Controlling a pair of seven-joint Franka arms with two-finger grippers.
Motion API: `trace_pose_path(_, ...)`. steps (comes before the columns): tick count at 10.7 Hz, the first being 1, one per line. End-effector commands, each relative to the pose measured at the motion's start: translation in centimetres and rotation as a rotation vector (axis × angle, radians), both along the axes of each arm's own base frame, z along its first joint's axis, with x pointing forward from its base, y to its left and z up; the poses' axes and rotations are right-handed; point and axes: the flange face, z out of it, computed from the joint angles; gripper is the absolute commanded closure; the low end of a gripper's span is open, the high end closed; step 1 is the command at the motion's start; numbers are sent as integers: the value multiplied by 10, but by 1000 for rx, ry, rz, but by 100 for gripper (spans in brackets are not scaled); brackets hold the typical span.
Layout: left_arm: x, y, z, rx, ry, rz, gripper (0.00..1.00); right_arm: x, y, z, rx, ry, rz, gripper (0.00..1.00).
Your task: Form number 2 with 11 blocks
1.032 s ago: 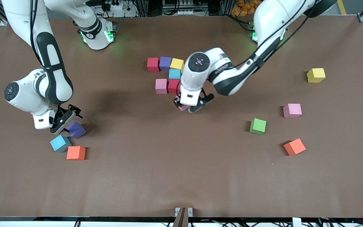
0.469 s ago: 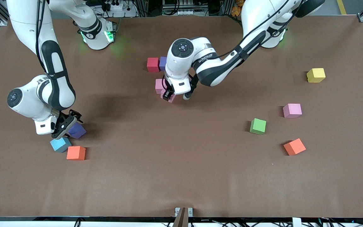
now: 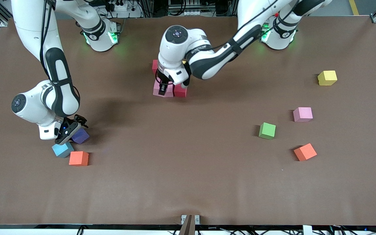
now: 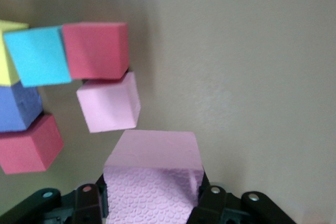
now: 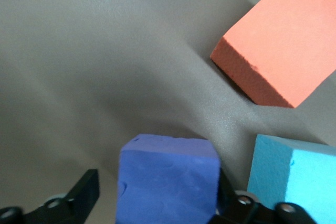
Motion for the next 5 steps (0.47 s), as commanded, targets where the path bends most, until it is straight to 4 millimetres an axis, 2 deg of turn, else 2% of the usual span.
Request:
trace_pose_path(1, -9, -19, -15, -13, -8, 69, 58, 12, 1, 5, 18, -18, -11, 62)
trace_pose_path(2, -8, -25, -21, -38, -2, 121, 58, 13, 2, 6, 18, -18, -9, 78)
trace_pose_path(4, -24, -40, -32, -46, 16, 129, 58, 19, 9, 12, 56, 9, 12, 87)
trace_pose_path(5, -27, -41, -41, -36, 22, 119, 58, 23, 16, 18, 93, 44, 8, 88)
